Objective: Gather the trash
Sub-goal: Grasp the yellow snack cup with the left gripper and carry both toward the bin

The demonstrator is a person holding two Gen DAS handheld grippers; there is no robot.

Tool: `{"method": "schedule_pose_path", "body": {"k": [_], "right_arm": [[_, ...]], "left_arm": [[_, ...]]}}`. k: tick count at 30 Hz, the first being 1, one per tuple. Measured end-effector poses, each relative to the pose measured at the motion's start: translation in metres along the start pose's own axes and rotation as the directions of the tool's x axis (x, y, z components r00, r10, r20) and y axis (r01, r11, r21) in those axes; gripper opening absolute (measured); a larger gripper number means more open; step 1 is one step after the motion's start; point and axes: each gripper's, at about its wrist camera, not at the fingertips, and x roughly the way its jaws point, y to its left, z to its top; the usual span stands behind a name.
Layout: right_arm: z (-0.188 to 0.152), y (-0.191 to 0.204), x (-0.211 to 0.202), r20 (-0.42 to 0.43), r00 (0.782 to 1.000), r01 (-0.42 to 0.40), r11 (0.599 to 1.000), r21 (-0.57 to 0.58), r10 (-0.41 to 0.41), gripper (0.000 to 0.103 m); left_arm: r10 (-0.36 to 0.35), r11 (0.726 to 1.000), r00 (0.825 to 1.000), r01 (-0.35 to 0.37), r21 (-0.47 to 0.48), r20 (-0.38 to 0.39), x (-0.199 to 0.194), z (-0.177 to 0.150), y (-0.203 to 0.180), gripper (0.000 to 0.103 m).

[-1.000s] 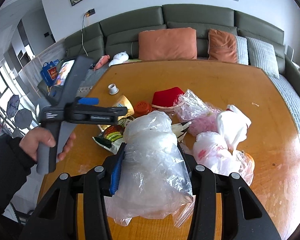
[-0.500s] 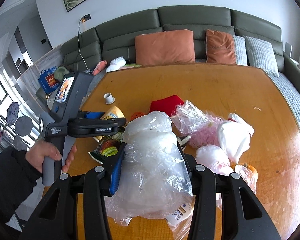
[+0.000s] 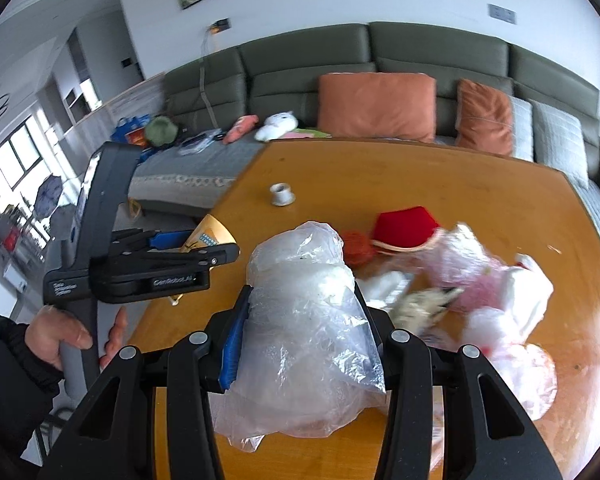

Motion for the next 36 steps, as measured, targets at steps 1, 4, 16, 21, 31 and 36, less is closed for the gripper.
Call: {"method": "schedule_pose_path", "body": {"k": [1, 4, 16, 21, 31, 36], "right_arm": [[0.0, 0.007, 0.001, -0.002, 1.0, -0.01, 1.0, -0.01, 0.01, 0.047], [0.0, 0.029, 0.006, -0.008, 0.999, -0.042, 0.998, -0.045, 0.042, 0.047], [0.003, 0.128, 0.03, -0.065, 0.983, -0.184, 0.962, -0.201, 0.174, 0.047], [0.002, 0.175, 0.045, -0.104, 0.966, -0.257, 0.935, -0.245, 0.238, 0.048], [-0.015, 0.273, 0.086, -0.224, 0.919, -0.381, 0.875, -0.299, 0.324, 0.048], [-0.022, 0.313, 0.109, -0.28, 0.895, -0.427, 0.851, -0.306, 0.348, 0.048]], "left_arm": [[0.007, 1.0, 1.0, -0.007, -0.008, 0.002, -0.004, -0.004, 0.005, 0.067], [0.038, 0.998, 0.999, -0.038, -0.041, 0.008, -0.018, -0.019, 0.023, 0.067], [0.162, 0.963, 0.986, -0.152, -0.222, 0.031, -0.078, -0.09, 0.097, 0.067], [0.227, 0.928, 0.974, -0.21, -0.308, 0.022, -0.105, -0.131, 0.133, 0.067], [0.311, 0.824, 0.948, -0.307, -0.476, -0.073, -0.133, -0.218, 0.211, 0.067], [0.33, 0.766, 0.934, -0.348, -0.541, -0.133, -0.136, -0.247, 0.247, 0.068]]}}
